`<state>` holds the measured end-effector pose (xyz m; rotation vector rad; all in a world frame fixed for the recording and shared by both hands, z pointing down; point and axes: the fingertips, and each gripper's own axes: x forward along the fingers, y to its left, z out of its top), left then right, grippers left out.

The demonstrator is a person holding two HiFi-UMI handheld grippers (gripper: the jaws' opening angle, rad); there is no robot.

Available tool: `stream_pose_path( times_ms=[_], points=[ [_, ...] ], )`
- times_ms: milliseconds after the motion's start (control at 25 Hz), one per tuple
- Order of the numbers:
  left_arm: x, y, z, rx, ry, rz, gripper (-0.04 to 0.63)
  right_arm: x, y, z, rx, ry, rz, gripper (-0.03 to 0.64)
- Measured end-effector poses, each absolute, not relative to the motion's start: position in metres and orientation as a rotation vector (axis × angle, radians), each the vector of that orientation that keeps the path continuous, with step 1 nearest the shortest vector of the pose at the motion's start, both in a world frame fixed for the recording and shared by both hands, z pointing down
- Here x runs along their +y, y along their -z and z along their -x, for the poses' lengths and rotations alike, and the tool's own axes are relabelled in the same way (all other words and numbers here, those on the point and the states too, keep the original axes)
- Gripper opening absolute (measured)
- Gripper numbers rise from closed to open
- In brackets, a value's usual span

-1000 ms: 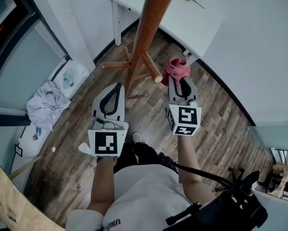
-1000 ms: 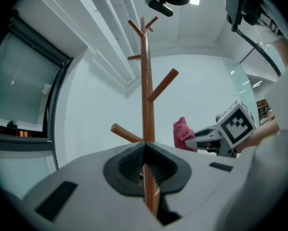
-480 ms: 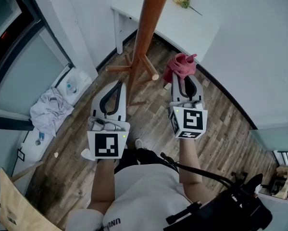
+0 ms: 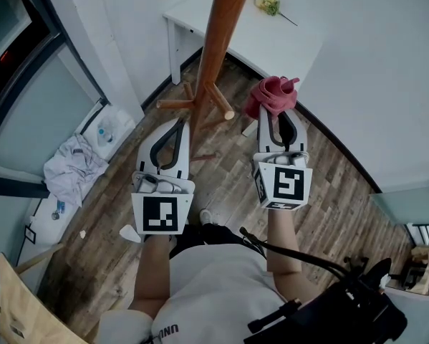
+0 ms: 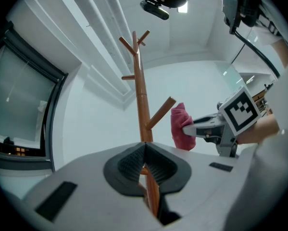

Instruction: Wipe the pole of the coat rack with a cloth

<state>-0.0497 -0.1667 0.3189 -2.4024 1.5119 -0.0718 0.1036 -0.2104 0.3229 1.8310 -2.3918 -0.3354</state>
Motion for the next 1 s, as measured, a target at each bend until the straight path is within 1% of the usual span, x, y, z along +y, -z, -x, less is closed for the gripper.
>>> stream_pose_path(
  times_ms=[240, 560, 640, 760, 840, 960, 1000],
  points=[
    [-0.1679, -0.3237, 0.0516, 1.601, -0.036, 2.463, 0.014, -0.2087, -0.3227, -0.1026, -2.385, 0.359, -1.828, 0.078],
    [-0.1671, -0.3217, 0.0494, 1.524, 0.059, 2.414, 0.014, -0.2085, -0.3188, -0.1007, -2.403, 0.368, -1.833, 0.078],
    [-0.167, -0.3261, 0.0522, 1.621, -0.036, 2.479, 0.014, -0.2082, -0.3164, -0.0988, -2.417, 0.375, -1.834, 0.078],
    [-0.1668, -0.3274, 0.0529, 1.656, -0.083, 2.499, 0.014, -0.2075, -0.3217, -0.1014, -2.39, 0.358, -1.825, 0.078],
    [-0.167, -0.3265, 0.0523, 1.624, -0.051, 2.476, 0.014, -0.2081, -0.3229, -0.1017, -2.388, 0.353, -1.826, 0.078],
    [-0.1671, -0.3228, 0.0485, 1.493, 0.092, 2.39, 0.014, -0.2086, -0.3237, -0.1023, -2.389, 0.35, -1.826, 0.078],
    [-0.1674, -0.3239, 0.0488, 1.515, 0.071, 2.406, 0.014, -0.2089, -0.3238, -0.1026, -2.389, 0.35, -1.825, 0.078]
  ],
)
